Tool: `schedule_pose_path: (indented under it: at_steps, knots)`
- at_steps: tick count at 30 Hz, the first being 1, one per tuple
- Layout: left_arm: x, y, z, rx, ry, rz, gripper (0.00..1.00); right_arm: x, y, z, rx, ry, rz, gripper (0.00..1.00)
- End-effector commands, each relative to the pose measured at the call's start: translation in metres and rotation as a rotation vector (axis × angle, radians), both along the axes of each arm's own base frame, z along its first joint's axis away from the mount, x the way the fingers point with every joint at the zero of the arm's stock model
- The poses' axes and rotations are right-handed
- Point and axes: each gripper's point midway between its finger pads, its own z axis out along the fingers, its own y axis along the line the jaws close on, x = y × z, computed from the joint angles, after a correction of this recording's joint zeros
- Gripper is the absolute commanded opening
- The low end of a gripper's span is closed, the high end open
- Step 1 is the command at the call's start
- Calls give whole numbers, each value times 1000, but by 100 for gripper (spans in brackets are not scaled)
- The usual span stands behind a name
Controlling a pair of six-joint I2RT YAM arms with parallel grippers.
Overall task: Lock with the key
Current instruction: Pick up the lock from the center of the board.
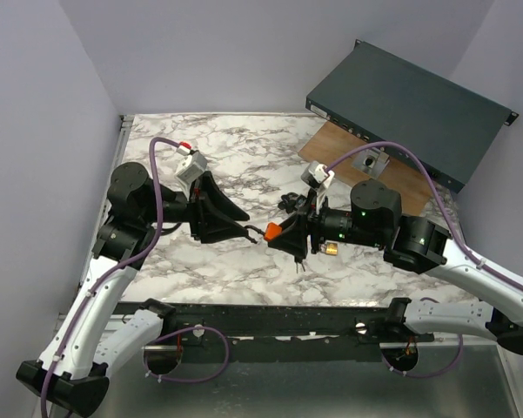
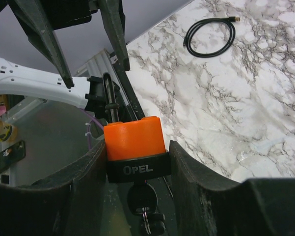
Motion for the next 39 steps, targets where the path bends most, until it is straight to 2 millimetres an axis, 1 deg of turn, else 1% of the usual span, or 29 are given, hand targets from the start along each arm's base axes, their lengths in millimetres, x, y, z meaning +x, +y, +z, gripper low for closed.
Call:
schedule_pose_path:
  at_steps: [1, 3, 12, 17, 23, 27, 33, 35, 37, 39]
  knots:
    - [-10, -1, 2, 10, -42, -53, 41, -6, 1, 20, 53, -6, 22, 1]
    - [-11, -1, 0, 18, -40, -51, 40, -6, 1, 21, 54, -9, 21, 1]
    - [-10, -6, -6, 44, -17, -58, 39, -5, -1, 23, 53, -13, 12, 1]
    - [-10, -9, -13, 70, -5, -62, 38, -4, -3, 29, 64, -22, 6, 1]
    - [-11, -9, -13, 78, -8, -61, 32, -4, -1, 24, 48, -12, 10, 1]
    - [-11, -9, -16, 88, -9, -57, 31, -5, -1, 26, 52, -14, 13, 1]
    - [-10, -10, -16, 87, -6, -57, 29, -6, 4, 22, 43, -4, 28, 1]
    - [-9, -11, -17, 90, 3, -60, 27, -5, 4, 22, 44, -3, 23, 1]
    - [-8, -13, -19, 95, 8, -55, 23, -4, 5, 23, 50, -3, 22, 1]
    - [-6, -14, -21, 98, 14, -55, 13, -2, 6, 24, 55, -5, 14, 1]
